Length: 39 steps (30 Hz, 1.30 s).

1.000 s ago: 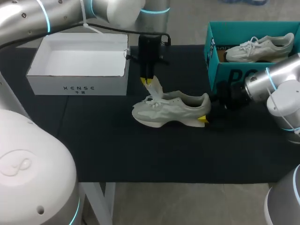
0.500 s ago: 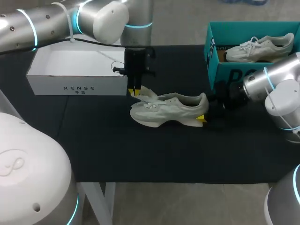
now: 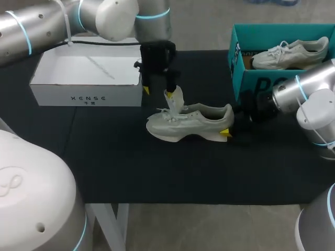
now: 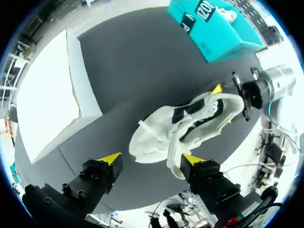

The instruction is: Take the shoe out of the shoebox, open the shoe tongue, remove and reinsert the insole, then place the shoe into the shoebox

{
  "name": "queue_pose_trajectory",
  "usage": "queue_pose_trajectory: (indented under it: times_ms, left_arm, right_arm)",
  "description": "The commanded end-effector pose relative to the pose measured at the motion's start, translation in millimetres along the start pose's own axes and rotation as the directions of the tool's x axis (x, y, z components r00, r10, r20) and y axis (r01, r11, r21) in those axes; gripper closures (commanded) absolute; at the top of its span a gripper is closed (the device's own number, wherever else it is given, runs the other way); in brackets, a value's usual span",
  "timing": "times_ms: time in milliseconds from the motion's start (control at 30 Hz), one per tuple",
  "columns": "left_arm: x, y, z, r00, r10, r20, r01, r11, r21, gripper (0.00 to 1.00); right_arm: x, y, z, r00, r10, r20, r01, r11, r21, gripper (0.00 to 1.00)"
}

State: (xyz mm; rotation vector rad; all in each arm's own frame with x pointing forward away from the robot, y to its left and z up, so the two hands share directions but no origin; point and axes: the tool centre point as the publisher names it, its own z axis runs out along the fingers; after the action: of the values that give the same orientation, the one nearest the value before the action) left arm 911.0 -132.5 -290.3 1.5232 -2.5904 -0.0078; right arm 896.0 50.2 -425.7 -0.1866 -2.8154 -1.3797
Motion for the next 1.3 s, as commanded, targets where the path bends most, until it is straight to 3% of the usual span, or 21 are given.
queue_pose_trajectory:
  times_ms: [33,367,400,433,500,533,567,700,867,1100,1300]
  left_arm:
    - [-4.6,10,-26,0.604,0.793,0.084,-0.78,0.609,-0.143,0.0]
    - [-4.6,10,-26,0.604,0.793,0.084,-0.78,0.609,-0.143,0.0]
    - [3.0,12,-27,0.554,0.826,0.105,-0.816,0.564,-0.128,0.0]
    - [8.1,14,-30,0.547,0.83,0.107,-0.829,0.555,-0.072,0.0]
    - [20.4,18,-39,0.509,0.848,0.149,-0.855,0.518,-0.032,0.0]
    - [24.6,20,-45,0.504,0.846,0.174,-0.859,0.513,-0.002,0.8]
    - [29.5,21,-50,0.484,0.856,0.183,-0.872,0.49,0.016,1.0]
    - [45.9,21,-59,0.465,0.863,0.197,-0.884,0.464,0.055,1.0]
    - [70.6,16,-50,0.405,0.899,0.167,-0.914,0.399,0.069,1.0]
    - [95.4,1,-16,0.361,0.926,0.11,-0.932,0.355,0.067,1.0]
    - [109.9,-17,11,0.363,0.928,0.081,-0.932,0.361,0.037,1.0]
  right_arm:
    - [-0.9,-4.7,2,1.0,0.0,-0.001,0.0,1.0,0.001,1.0]
    - [-0.9,-4.7,2,1.0,0.0,-0.001,0.0,1.0,0.001,1.0]
    - [-0.9,-4.7,2,1.0,0.0,-0.001,0.0,1.0,0.001,1.0]
    - [-0.9,-4.7,2,1.0,0.0,-0.001,0.0,1.0,0.001,1.0]
    - [-0.9,-4.7,2,1.0,0.0,-0.001,0.0,1.0,0.001,1.0]
    - [-0.9,-4.7,2,1.0,0.0,-0.001,0.0,1.0,0.001,1.0]
    - [-0.9,-4.7,2,1.0,0.0,-0.001,0.0,1.0,0.001,1.0]
    - [-0.9,-4.7,2,1.0,0.0,-0.001,0.0,1.0,0.001,1.0]
    - [-0.9,-4.7,2,1.0,0.0,-0.001,0.0,1.0,0.001,1.0]
    - [-0.9,-4.7,2,1.0,0.0,-0.001,0.0,1.0,0.001,1.0]
    - [-0.9,-4.7,2,1.0,0.0,-0.001,0.0,1.0,0.001,1.0]
